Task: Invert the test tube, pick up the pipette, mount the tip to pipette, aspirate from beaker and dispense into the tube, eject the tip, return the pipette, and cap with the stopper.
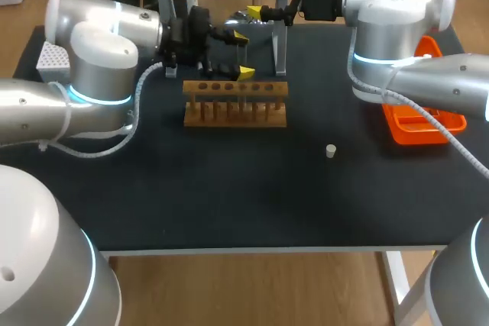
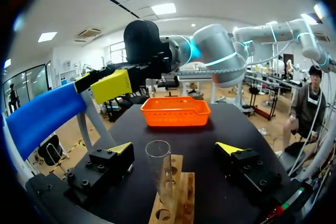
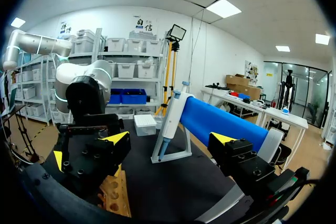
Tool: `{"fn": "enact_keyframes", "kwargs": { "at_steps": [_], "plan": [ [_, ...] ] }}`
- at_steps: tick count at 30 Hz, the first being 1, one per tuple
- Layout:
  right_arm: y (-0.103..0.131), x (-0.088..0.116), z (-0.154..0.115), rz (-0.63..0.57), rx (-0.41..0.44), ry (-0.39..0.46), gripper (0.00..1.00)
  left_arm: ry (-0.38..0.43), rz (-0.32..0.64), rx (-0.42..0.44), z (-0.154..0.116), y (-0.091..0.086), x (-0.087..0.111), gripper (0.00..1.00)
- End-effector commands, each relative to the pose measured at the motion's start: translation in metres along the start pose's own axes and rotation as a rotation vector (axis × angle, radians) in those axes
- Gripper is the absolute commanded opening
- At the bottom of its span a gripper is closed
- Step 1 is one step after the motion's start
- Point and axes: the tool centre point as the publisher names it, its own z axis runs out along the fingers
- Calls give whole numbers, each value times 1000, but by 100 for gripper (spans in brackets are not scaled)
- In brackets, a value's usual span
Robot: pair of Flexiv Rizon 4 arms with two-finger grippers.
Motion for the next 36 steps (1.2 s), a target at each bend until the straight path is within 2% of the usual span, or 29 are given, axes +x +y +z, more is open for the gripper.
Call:
{"fn": "enact_keyframes", "kwargs": {
  "at_steps": [1, 12, 24, 36],
  "plan": [
    [0, 0, 0, 0, 0, 0, 100, 46, -2, -32, 12, 2, -8, 100],
    [0, 0, 0, 0, 0, 0, 100, 79, -9, -165, 26, 16, -14, 100],
    [0, 0, 0, 0, 0, 0, 100, 83, -42, -200, 22, 31, -13, 100],
    [0, 0, 0, 0, 0, 0, 100, 22, -60, -259, 19, 35, -14, 100]
  ]
}}
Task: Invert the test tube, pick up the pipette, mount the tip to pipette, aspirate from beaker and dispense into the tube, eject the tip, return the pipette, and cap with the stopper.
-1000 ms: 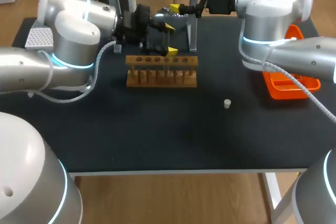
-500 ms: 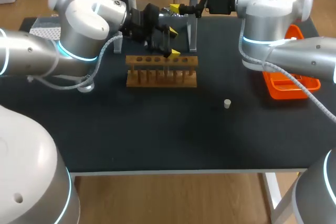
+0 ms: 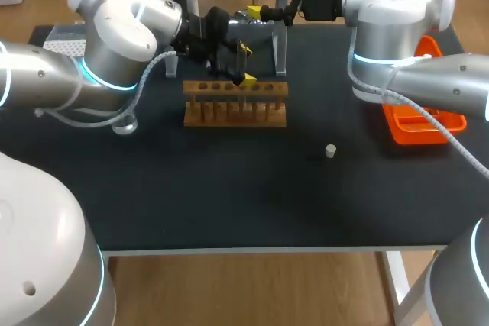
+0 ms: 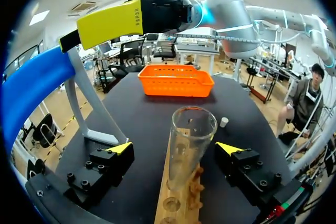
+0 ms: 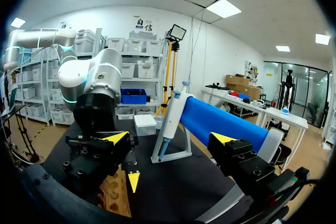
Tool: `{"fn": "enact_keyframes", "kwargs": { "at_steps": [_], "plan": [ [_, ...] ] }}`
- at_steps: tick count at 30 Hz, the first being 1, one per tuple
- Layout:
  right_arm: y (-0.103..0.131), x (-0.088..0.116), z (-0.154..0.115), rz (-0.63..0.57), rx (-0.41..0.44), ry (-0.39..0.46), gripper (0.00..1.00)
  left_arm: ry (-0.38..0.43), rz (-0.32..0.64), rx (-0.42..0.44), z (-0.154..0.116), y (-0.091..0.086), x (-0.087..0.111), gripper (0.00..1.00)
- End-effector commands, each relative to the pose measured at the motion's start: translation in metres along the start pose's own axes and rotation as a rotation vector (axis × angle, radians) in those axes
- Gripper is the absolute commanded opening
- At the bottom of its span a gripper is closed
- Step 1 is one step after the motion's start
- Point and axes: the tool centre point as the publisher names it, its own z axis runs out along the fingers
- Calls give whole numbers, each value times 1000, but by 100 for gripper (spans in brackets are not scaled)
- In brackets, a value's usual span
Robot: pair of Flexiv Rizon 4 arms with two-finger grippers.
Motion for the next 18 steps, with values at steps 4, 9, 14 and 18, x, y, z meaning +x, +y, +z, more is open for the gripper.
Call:
{"fn": "enact_keyframes", "kwargs": {
  "at_steps": [4, 9, 14, 18],
  "plan": [
    [0, 0, 0, 0, 0, 0, 100, -26, -9, -8, 1, -2, 4, 100],
    [0, 0, 0, 0, 0, 0, 100, -39, -12, -4, 0, -1, 6, 100],
    [0, 0, 0, 0, 0, 0, 100, -43, -13, -5, 0, 0, 6, 100],
    [0, 0, 0, 0, 0, 0, 100, -44, -14, -5, 0, 0, 6, 100]
  ]
}}
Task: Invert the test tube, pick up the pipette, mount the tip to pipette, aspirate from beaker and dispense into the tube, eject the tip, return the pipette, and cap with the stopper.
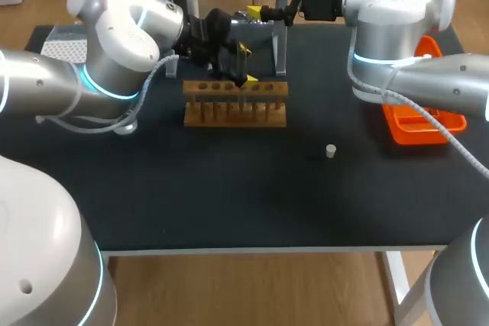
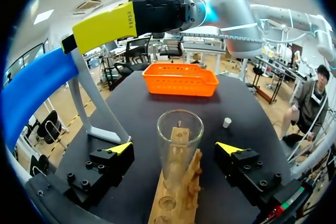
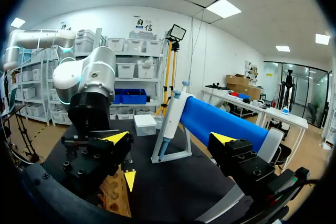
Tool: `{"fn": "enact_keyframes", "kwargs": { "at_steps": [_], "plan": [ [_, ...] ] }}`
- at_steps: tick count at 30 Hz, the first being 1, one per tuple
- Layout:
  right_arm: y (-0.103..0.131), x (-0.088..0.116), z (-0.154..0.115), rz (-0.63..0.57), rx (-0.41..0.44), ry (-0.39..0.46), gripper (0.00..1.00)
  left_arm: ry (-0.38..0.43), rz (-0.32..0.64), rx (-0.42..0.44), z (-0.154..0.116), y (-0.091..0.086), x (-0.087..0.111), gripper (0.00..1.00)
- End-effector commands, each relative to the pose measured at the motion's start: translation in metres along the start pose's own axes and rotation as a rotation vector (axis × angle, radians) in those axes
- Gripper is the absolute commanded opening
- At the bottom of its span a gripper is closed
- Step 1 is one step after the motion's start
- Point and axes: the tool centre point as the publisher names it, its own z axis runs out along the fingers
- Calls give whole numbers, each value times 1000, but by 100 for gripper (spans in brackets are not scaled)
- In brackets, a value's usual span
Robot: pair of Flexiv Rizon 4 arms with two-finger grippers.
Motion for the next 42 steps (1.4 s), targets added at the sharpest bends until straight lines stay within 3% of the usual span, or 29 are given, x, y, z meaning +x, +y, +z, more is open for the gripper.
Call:
{"fn": "enact_keyframes", "kwargs": {
  "at_steps": [1, 28, 37, 42],
  "plan": [
    [0, 0, 0, 0, 0, 0, 100, -3, 1, -1, 0, 1, 1, 100],
    [1, 2, -3, -17, 11, -17, 100, 14, 5, 9, 1, 0, 0, 100],
    [-8, 27, -91, -13, 75, -110, 100, 14, 5, 9, 1, 0, 0, 100],
    [-17, 56, -155, -29, 97, -147, 100, 14, 5, 9, 1, 0, 0, 100]
  ]
}}
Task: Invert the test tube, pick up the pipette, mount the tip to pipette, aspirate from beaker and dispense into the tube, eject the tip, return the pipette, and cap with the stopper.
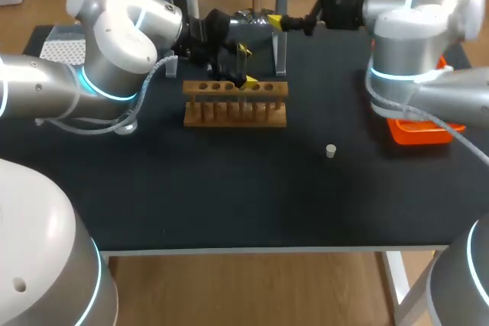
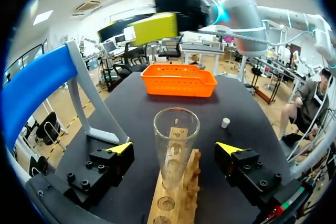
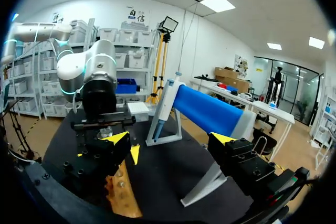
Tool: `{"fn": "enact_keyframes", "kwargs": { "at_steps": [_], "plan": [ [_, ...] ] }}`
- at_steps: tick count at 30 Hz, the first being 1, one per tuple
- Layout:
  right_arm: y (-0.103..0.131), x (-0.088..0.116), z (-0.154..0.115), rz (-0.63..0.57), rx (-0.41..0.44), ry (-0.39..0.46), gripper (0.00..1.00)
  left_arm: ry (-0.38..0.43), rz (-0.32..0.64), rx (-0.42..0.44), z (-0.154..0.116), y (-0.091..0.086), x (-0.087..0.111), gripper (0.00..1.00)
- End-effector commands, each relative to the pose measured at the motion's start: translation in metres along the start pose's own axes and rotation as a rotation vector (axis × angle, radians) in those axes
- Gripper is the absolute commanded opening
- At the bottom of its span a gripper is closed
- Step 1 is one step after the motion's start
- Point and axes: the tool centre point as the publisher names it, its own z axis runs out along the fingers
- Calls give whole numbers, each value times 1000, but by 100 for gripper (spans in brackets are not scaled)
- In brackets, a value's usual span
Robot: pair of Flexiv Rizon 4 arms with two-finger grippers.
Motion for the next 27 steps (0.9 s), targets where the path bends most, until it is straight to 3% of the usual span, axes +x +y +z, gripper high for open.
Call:
{"fn": "enact_keyframes", "kwargs": {
  "at_steps": [1, 7, 13, 20, 27],
  "plan": [
    [-13, 37, -104, -15, 2, -34, 100, 2, -1, -1, 1, 0, -1, 100],
    [-54, 76, -173, 16, 19, -49, 100, 2, -1, -1, 1, 0, -1, 100],
    [-100, 109, -216, 49, 49, -55, 100, 2, -1, -1, 1, 0, -1, 100],
    [-130, 145, -233, 69, 67, -36, 100, 2, -1, -1, 1, 0, -1, 100],
    [-154, 170, -230, 91, 70, -16, 100, 2, -1, -1, 1, 0, -1, 100]
  ]
}}
